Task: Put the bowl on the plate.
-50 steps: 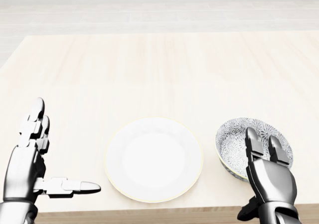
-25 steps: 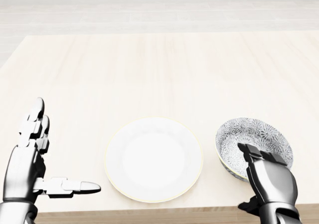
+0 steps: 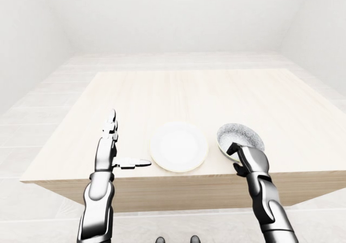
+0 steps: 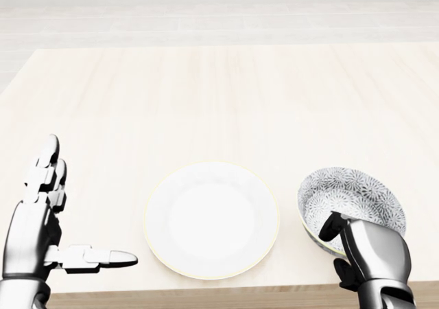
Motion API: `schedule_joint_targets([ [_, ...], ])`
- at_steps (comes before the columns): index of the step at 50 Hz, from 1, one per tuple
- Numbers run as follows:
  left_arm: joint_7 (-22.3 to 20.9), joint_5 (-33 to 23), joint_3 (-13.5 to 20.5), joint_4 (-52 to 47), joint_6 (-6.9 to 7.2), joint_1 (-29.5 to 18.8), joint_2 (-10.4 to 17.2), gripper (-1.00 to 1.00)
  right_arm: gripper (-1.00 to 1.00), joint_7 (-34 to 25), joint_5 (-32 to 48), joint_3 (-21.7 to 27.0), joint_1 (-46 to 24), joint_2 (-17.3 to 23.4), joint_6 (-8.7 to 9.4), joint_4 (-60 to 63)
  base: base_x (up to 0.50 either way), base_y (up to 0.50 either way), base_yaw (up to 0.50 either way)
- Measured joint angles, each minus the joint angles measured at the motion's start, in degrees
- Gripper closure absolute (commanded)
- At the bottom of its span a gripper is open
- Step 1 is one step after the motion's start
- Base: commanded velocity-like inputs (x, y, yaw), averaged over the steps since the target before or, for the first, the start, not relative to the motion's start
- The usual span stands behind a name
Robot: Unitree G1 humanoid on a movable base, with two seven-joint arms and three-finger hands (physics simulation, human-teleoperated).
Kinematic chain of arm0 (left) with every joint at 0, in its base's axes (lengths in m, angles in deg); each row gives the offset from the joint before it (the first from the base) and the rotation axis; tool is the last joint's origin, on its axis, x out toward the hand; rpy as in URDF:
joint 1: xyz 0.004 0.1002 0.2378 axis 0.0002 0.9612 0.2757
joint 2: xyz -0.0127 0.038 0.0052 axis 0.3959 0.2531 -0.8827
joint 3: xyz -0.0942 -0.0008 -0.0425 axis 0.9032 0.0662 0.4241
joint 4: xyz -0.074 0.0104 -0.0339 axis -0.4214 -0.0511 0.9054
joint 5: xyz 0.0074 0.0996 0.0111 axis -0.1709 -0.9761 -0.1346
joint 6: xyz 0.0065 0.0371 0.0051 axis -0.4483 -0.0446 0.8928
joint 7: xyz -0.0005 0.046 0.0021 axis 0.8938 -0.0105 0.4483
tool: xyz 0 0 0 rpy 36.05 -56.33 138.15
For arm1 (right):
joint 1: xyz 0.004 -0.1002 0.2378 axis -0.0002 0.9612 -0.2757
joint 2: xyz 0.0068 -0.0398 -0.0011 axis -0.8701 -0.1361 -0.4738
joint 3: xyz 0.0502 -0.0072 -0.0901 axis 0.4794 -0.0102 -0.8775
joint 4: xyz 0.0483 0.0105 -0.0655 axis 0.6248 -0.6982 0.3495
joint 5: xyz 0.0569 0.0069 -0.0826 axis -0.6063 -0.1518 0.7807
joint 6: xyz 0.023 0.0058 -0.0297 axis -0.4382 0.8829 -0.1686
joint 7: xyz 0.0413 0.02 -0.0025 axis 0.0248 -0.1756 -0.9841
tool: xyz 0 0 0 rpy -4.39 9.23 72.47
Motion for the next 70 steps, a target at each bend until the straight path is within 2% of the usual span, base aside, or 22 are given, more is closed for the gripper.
schedule_joint_targets([
  [23, -0.18, 0.14, 0.22, -0.91, 0.28, 0.48, -0.06, -1.0, 0.39, -3.09, 0.3, 0.57, 1.42, -0.35, 0.0, 3.99, 0.0, 0.0, 0.0],
  [36, -0.24, 0.25, 0.42, -1.0, 0.39, 0.46, -0.03, -1.0, 0.49, -5.93, 0.37, 1.11, 1.66, -0.5, 0.0, 7.08, 0.0, 0.0, 0.0],
  [50, -0.25, 0.32, 0.52, -0.62, 0.25, 0.29, 0.03, -1.0, 0.43, -8.79, 0.59, 1.9, 1.42, -0.63, 0.0, 10.08, 0.0, 0.0, 0.0],
  [70, 0.02, 0.06, 0.42, 0.39, -0.03, -0.2, 0.18, -1.0, 0.44, -12.91, 2.87, 1.96, 1.47, -1.33, 0.0, 15.96, 0.0, 0.0, 0.0],
])
